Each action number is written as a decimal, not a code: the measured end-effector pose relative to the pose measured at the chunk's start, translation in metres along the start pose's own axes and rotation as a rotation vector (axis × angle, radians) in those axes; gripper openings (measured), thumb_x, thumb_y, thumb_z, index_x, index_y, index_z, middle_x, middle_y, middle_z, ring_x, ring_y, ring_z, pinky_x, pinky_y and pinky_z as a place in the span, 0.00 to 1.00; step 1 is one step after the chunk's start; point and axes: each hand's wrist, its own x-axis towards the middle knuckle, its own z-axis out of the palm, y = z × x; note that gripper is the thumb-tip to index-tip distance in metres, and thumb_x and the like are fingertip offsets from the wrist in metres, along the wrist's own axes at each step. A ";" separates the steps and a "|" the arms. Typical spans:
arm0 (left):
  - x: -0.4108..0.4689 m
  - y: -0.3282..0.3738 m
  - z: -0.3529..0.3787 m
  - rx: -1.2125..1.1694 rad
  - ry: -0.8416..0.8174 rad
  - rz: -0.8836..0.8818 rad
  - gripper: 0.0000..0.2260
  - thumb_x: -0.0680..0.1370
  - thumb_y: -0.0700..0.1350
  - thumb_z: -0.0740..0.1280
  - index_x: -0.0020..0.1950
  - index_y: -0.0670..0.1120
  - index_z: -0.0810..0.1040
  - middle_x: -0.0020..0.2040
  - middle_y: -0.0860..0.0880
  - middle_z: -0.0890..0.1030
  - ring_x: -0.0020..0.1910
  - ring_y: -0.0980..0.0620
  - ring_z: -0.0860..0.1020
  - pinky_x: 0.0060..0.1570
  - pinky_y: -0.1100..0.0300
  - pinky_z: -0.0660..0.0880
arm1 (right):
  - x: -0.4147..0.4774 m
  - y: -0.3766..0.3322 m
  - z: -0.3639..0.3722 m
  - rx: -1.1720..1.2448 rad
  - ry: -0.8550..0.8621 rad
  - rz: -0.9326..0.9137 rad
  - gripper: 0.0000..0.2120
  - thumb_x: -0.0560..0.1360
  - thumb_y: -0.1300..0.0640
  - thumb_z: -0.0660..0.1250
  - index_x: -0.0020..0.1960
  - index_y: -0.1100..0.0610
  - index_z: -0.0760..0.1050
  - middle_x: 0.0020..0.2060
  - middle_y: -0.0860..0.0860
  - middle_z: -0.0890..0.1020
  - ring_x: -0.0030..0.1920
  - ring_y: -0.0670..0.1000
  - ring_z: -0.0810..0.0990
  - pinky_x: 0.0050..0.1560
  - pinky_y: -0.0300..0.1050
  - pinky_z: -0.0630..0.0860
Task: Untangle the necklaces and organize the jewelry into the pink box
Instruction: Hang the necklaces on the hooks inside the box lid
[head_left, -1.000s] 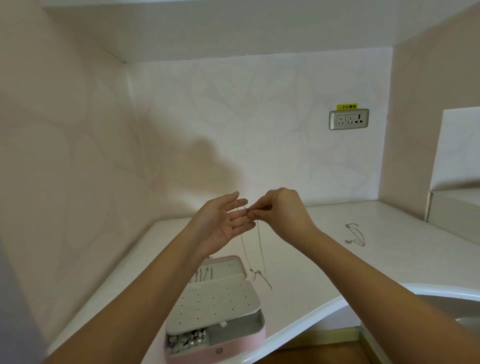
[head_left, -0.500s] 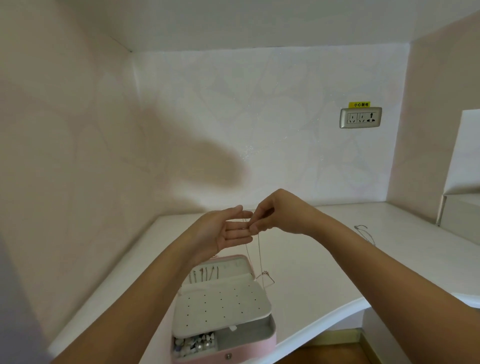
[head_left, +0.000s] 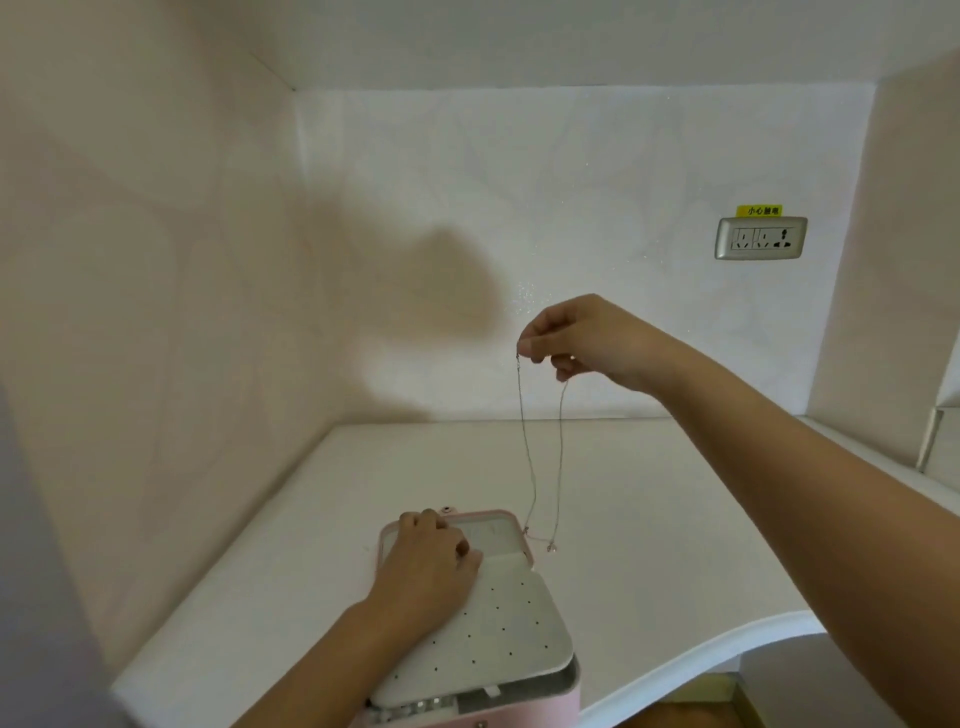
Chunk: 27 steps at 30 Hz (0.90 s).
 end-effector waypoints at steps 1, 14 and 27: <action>-0.001 0.000 0.001 0.000 0.015 0.004 0.15 0.81 0.55 0.55 0.58 0.50 0.77 0.62 0.52 0.70 0.63 0.52 0.63 0.63 0.63 0.58 | 0.003 -0.004 -0.002 -0.026 0.005 -0.015 0.02 0.73 0.62 0.71 0.45 0.60 0.81 0.34 0.49 0.79 0.28 0.44 0.71 0.35 0.36 0.75; -0.007 0.003 0.000 0.098 0.278 0.034 0.13 0.77 0.58 0.57 0.49 0.51 0.75 0.57 0.57 0.68 0.61 0.54 0.61 0.63 0.63 0.55 | 0.019 -0.050 -0.003 0.109 -0.012 -0.199 0.01 0.75 0.64 0.68 0.45 0.62 0.78 0.39 0.54 0.83 0.31 0.46 0.76 0.41 0.42 0.81; -0.007 -0.002 0.009 -0.031 0.585 0.102 0.11 0.67 0.59 0.64 0.31 0.53 0.69 0.41 0.57 0.70 0.46 0.53 0.68 0.48 0.58 0.65 | 0.029 -0.036 0.024 0.310 -0.052 -0.209 0.08 0.75 0.68 0.66 0.53 0.66 0.79 0.41 0.57 0.82 0.37 0.48 0.81 0.45 0.41 0.81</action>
